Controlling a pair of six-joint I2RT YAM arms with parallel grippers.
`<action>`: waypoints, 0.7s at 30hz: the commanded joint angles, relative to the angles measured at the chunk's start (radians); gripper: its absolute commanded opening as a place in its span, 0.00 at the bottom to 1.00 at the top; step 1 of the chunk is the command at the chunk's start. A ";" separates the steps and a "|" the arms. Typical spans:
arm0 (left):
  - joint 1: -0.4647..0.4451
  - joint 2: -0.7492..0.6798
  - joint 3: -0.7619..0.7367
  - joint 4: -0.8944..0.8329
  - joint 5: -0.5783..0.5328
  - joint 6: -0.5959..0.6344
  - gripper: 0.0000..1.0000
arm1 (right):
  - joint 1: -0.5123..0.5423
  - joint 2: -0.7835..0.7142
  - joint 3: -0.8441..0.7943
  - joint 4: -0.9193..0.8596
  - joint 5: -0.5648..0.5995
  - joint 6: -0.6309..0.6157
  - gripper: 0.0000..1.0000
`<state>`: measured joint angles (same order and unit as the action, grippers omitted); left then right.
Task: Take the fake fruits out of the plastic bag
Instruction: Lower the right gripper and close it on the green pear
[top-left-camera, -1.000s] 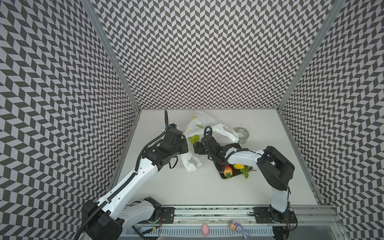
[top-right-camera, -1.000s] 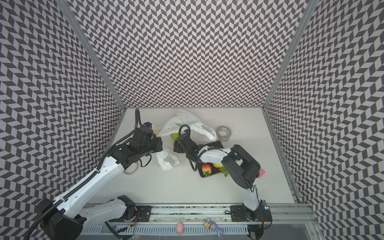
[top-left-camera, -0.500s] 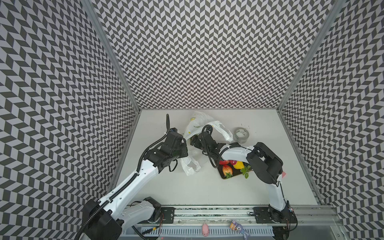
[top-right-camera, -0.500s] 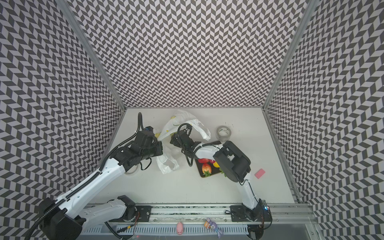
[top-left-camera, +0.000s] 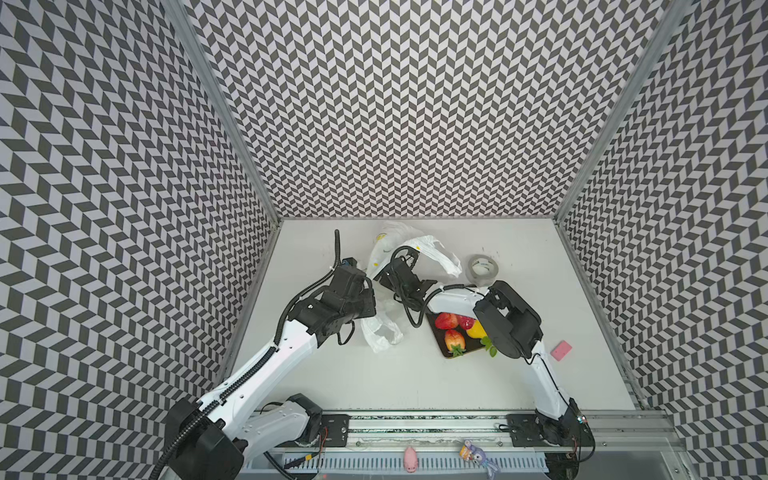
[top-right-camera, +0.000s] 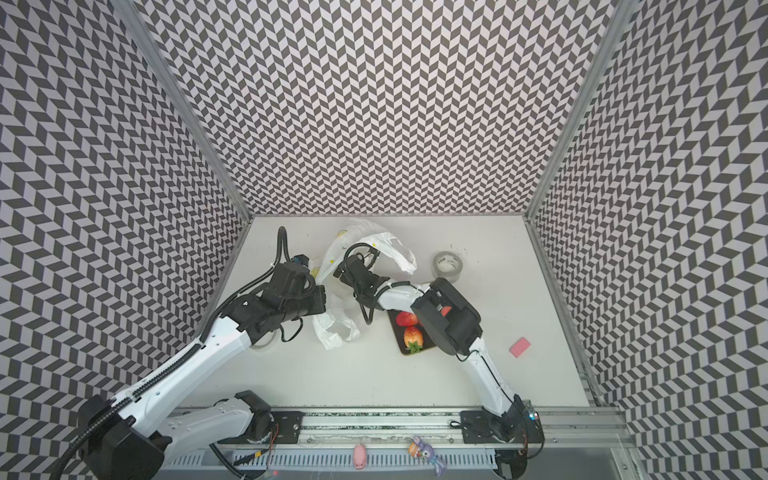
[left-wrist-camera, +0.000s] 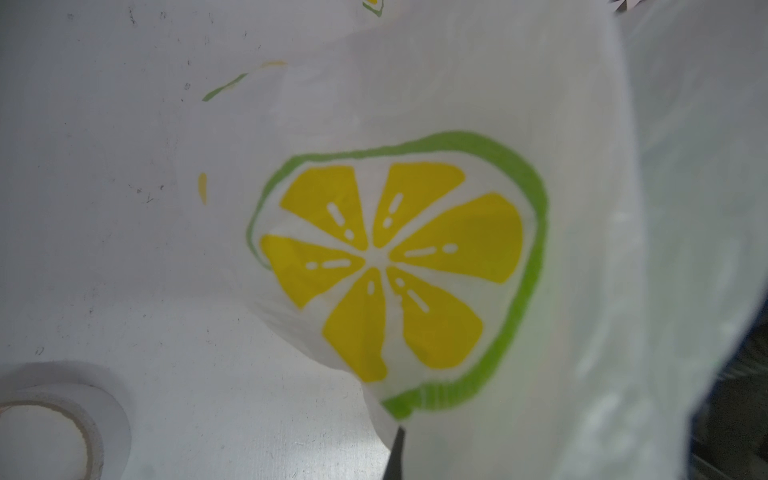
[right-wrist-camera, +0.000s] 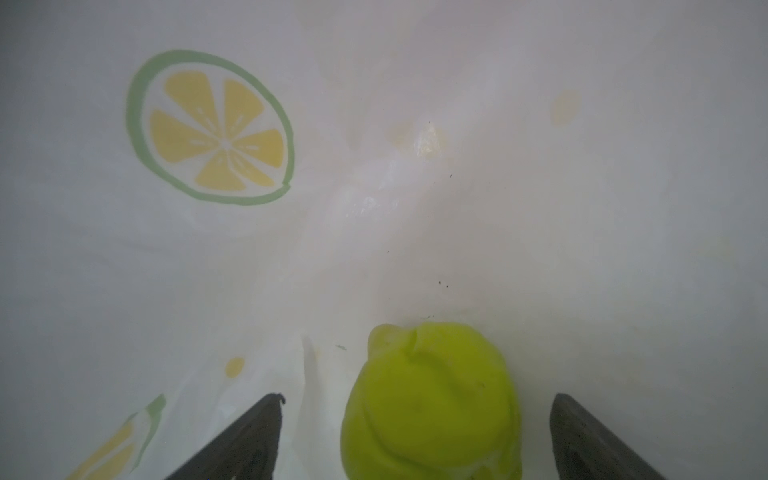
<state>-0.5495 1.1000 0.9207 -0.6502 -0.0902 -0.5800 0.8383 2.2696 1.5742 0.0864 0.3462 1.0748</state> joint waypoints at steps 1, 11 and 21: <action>-0.004 0.006 -0.014 0.016 0.016 -0.001 0.00 | -0.002 0.042 0.047 -0.029 0.086 0.014 0.99; -0.003 0.014 -0.008 0.021 0.007 -0.010 0.00 | -0.002 0.115 0.120 -0.089 0.059 0.019 0.90; -0.003 0.014 0.002 0.019 -0.039 -0.025 0.00 | -0.002 0.091 0.134 -0.058 0.036 -0.052 0.60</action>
<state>-0.5495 1.1130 0.9127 -0.6437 -0.0929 -0.5884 0.8364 2.3600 1.6917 0.0063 0.3893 1.0496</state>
